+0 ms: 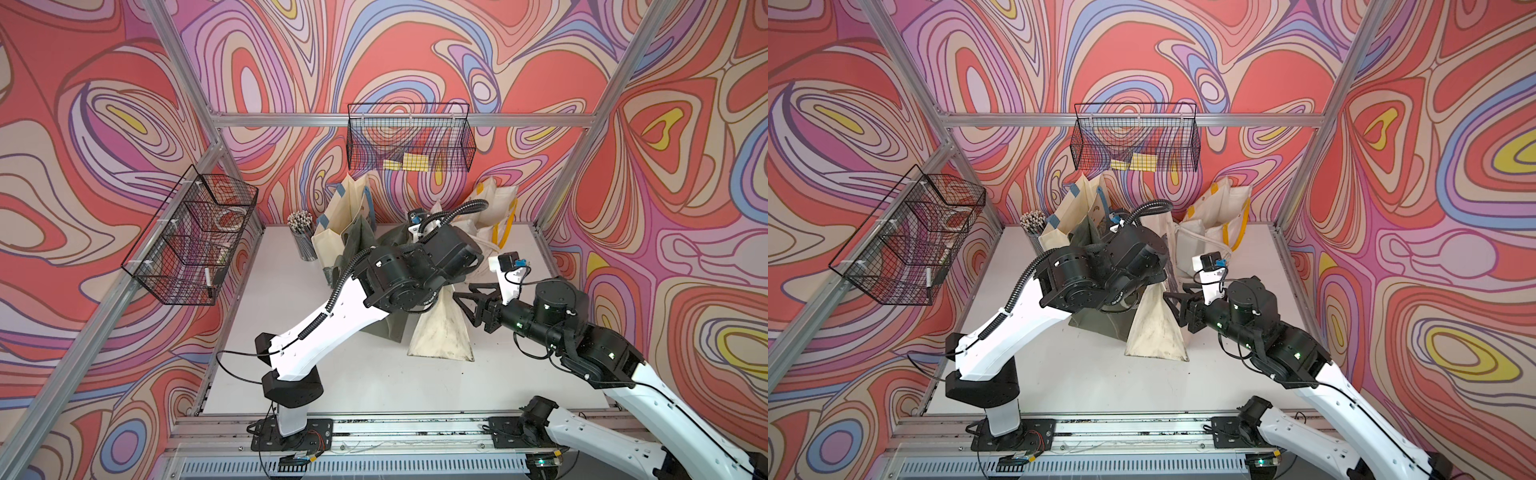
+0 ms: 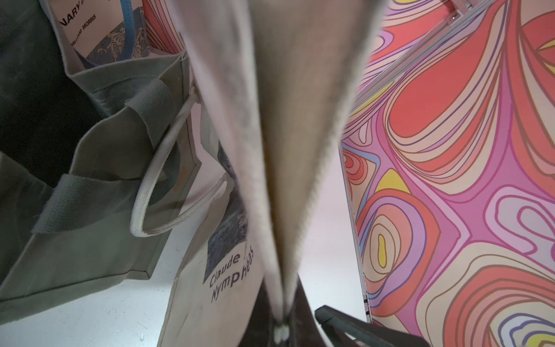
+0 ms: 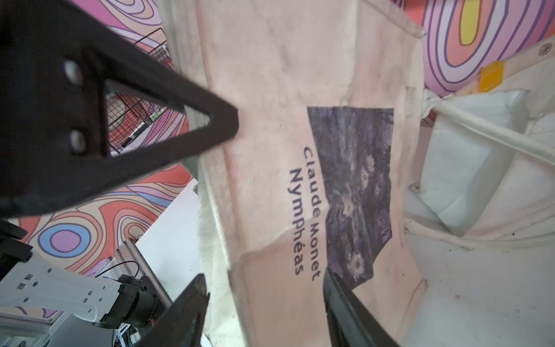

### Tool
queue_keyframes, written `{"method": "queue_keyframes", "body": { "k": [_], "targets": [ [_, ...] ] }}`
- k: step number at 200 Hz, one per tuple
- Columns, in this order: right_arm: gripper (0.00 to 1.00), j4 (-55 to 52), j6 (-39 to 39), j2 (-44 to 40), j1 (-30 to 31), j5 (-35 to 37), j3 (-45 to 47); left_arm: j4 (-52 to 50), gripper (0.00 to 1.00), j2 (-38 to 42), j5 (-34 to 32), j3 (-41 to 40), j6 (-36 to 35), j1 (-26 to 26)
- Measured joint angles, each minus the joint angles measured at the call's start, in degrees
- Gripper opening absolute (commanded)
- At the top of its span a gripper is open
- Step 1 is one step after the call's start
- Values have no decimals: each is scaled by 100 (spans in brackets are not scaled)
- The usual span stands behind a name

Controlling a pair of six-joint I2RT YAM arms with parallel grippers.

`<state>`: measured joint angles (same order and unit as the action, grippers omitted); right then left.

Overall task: Put away the canvas bag
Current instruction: Press the canvas bag.

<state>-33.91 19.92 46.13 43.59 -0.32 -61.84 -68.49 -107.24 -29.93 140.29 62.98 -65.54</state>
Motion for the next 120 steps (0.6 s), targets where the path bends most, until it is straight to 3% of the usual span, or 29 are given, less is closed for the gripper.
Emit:
{"method": "queue_keyframes", "body": {
  "k": [47, 88, 120],
  "targets": [
    [68, 382, 144, 133, 1019, 1228, 140, 240, 0, -223, -81, 254, -44, 0],
    [71, 857, 400, 35, 1355, 2337, 472, 365, 0, -232, -162, 254, -42, 0],
    [71, 1268, 407, 361, 1985, 3364, 511, 396, 0, -232, -162, 254, -42, 0]
  ]
}}
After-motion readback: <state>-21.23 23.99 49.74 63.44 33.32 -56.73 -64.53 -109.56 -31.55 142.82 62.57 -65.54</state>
